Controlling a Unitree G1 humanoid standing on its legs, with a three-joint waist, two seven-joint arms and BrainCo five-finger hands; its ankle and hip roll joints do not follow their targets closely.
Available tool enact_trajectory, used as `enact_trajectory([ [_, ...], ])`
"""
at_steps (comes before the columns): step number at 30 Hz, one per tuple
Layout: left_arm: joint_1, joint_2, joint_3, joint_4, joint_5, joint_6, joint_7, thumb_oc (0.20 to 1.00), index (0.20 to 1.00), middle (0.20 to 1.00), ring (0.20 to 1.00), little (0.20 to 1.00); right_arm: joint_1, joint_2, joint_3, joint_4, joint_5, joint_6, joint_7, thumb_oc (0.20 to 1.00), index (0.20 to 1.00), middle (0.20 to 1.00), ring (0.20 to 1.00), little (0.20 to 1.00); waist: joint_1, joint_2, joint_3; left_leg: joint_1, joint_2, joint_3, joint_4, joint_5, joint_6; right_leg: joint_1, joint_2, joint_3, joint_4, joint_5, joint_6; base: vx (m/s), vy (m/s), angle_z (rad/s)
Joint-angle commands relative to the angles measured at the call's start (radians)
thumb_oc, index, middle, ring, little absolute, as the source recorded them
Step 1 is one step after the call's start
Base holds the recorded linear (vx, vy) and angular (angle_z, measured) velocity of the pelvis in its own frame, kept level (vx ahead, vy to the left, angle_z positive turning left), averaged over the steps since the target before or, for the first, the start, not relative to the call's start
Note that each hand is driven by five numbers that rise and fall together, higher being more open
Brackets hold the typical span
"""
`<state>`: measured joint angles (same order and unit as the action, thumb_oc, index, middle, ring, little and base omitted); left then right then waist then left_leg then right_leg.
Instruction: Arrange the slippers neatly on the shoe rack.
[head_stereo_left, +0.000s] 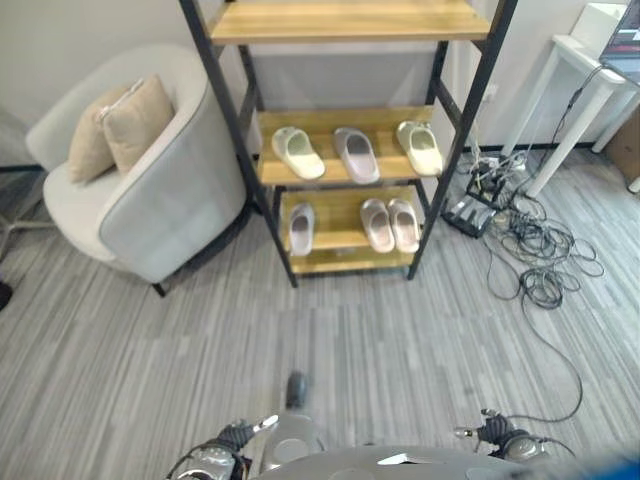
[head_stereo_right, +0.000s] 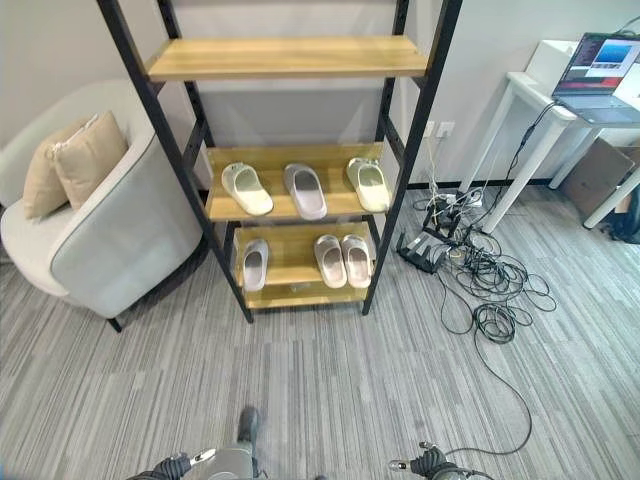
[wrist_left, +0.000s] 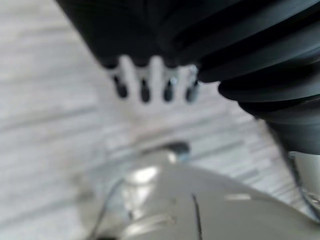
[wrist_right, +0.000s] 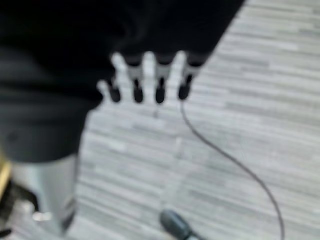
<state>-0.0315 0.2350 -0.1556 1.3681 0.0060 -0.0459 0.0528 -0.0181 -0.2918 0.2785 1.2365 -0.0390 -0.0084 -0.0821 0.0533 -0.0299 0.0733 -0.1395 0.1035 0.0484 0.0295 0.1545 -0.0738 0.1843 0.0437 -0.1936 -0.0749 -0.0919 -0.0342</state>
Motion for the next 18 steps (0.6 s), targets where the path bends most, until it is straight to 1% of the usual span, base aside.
enact_trajectory([
  [1,-0.007,0.026,-0.011,-0.002,0.045,-0.002,0.028,1.0,1.0,1.0,1.0,1.0,0.002,0.005,-0.018,-0.032,-0.034,-0.012,0.004,1.0,1.0,1.0,1.0,1.0,0.043,-0.04,-0.004,-0.027,-0.022,0.019,0.128,-0.147,0.031,-0.054,-0.218,0.048,0.126,0.062,0.145,0.33,0.414,-0.03],
  [2,-0.01,0.036,-0.005,-0.009,0.043,-0.005,0.032,1.0,1.0,1.0,1.0,1.0,-0.001,0.01,-0.018,-0.029,-0.035,-0.009,0.011,1.0,1.0,1.0,1.0,1.0,0.049,-0.047,-0.012,-0.008,-0.047,0.031,0.131,-0.176,0.054,-0.072,-0.24,0.054,0.164,0.097,0.163,0.25,0.324,-0.19],
  [3,-0.01,0.036,-0.005,-0.01,0.043,-0.005,0.032,1.0,1.0,1.0,1.0,1.0,-0.001,0.011,-0.018,-0.029,-0.035,-0.009,0.011,1.0,1.0,1.0,1.0,1.0,0.05,-0.047,-0.012,-0.007,-0.048,0.032,0.131,-0.176,0.054,-0.072,-0.241,0.056,0.165,0.097,0.163,0.22,0.339,-0.53],
  [4,-0.017,0.045,-0.004,-0.019,0.044,-0.006,0.035,1.0,1.0,1.0,1.0,1.0,0.0,0.016,-0.014,-0.03,-0.036,-0.005,0.018,1.0,1.0,1.0,1.0,1.0,0.047,-0.049,-0.011,0.017,-0.075,0.037,0.123,-0.198,0.079,-0.107,-0.264,0.061,0.243,0.157,0.175,0.14,0.266,-0.42],
  [5,-0.023,0.046,-0.007,-0.028,0.038,-0.006,0.038,1.0,1.0,1.0,1.0,1.0,-0.005,0.017,-0.01,-0.031,-0.037,-0.002,0.021,1.0,1.0,1.0,1.0,1.0,0.046,-0.048,-0.006,0.022,-0.089,0.042,0.125,-0.206,0.092,-0.133,-0.286,0.058,0.296,0.215,0.184,0.14,0.268,-0.1],
  [6,-0.023,0.047,-0.007,-0.028,0.038,-0.006,0.038,1.0,1.0,1.0,1.0,1.0,-0.006,0.017,-0.01,-0.031,-0.037,-0.002,0.021,1.0,1.0,1.0,1.0,1.0,0.047,-0.048,-0.007,0.021,-0.09,0.043,0.126,-0.206,0.093,-0.135,-0.287,0.059,0.297,0.215,0.185,0.27,0.373,0.25],
  [7,-0.035,0.056,-0.017,-0.056,0.033,-0.012,0.046,1.0,1.0,1.0,1.0,1.0,0.002,0.023,-0.001,-0.036,-0.028,-0.006,0.024,1.0,1.0,1.0,1.0,1.0,0.022,-0.02,-0.001,0.081,-0.108,0.029,0.078,-0.216,0.117,-0.223,-0.275,0.049,0.369,0.196,0.152,0.24,0.271,0.18],
  [8,-0.035,0.056,-0.017,-0.056,0.033,-0.012,0.046,1.0,1.0,1.0,1.0,1.0,0.002,0.023,-0.001,-0.036,-0.028,-0.006,0.024,1.0,1.0,1.0,1.0,1.0,0.02,-0.02,0.002,0.086,-0.108,0.026,0.076,-0.217,0.116,-0.218,-0.275,0.046,0.369,0.194,0.152,0.35,0.289,0.23],
  [9,-0.037,0.053,-0.019,-0.057,0.033,-0.018,0.05,1.0,1.0,1.0,1.0,1.0,0.003,0.026,0.001,-0.036,-0.024,-0.007,0.023,1.0,1.0,1.0,1.0,1.0,0.002,-0.017,0.002,0.107,-0.119,0.012,0.049,-0.219,0.112,-0.247,-0.254,0.054,0.279,0.172,0.15,0.18,0.012,0.43],
  [11,-0.038,0.048,-0.021,-0.055,0.037,-0.019,0.051,1.0,1.0,1.0,1.0,1.0,0.004,0.025,0.005,-0.038,-0.028,-0.006,0.021,1.0,1.0,1.0,1.0,1.0,-0.015,-0.015,0.016,0.138,-0.124,0.0,0.039,-0.232,0.108,-0.269,-0.242,0.062,0.183,0.185,0.163,0.19,-0.015,0.41],
  [12,-0.038,0.045,-0.02,-0.052,0.037,-0.02,0.051,1.0,1.0,1.0,1.0,1.0,0.001,0.024,0.008,-0.04,-0.033,-0.006,0.02,1.0,1.0,1.0,1.0,1.0,-0.021,-0.017,0.022,0.15,-0.126,-0.002,0.042,-0.24,0.107,-0.294,-0.243,0.063,0.156,0.2,0.169,0.14,-0.045,0.32],
  [14,-0.038,0.038,-0.02,-0.048,0.036,-0.02,0.05,1.0,1.0,1.0,1.0,1.0,0.0,0.018,0.008,-0.052,-0.04,-0.006,0.018,1.0,1.0,1.0,1.0,1.0,-0.028,-0.017,0.037,0.169,-0.129,-0.007,0.061,-0.263,0.103,-0.314,-0.246,0.033,0.113,0.221,0.182,0.12,-0.057,0.27],
  [16,-0.032,0.035,-0.017,-0.041,0.043,-0.017,0.048,1.0,1.0,1.0,1.0,1.0,-0.001,0.013,0.01,-0.058,-0.052,-0.007,0.017,1.0,1.0,1.0,1.0,1.0,-0.029,-0.02,0.042,0.186,-0.134,-0.004,0.074,-0.278,0.1,-0.311,-0.25,0.006,0.1,0.23,0.187,0.1,-0.084,0.23],
  [18,-0.016,0.031,-0.018,-0.032,0.063,-0.018,0.044,1.0,1.0,1.0,1.0,1.0,0.007,0.01,0.011,-0.06,-0.063,-0.008,0.02,1.0,1.0,1.0,1.0,1.0,-0.029,-0.027,0.033,0.203,-0.137,-0.007,0.08,-0.291,0.097,-0.296,-0.251,0.006,0.103,0.23,0.186,0.12,-0.121,0.28],
])
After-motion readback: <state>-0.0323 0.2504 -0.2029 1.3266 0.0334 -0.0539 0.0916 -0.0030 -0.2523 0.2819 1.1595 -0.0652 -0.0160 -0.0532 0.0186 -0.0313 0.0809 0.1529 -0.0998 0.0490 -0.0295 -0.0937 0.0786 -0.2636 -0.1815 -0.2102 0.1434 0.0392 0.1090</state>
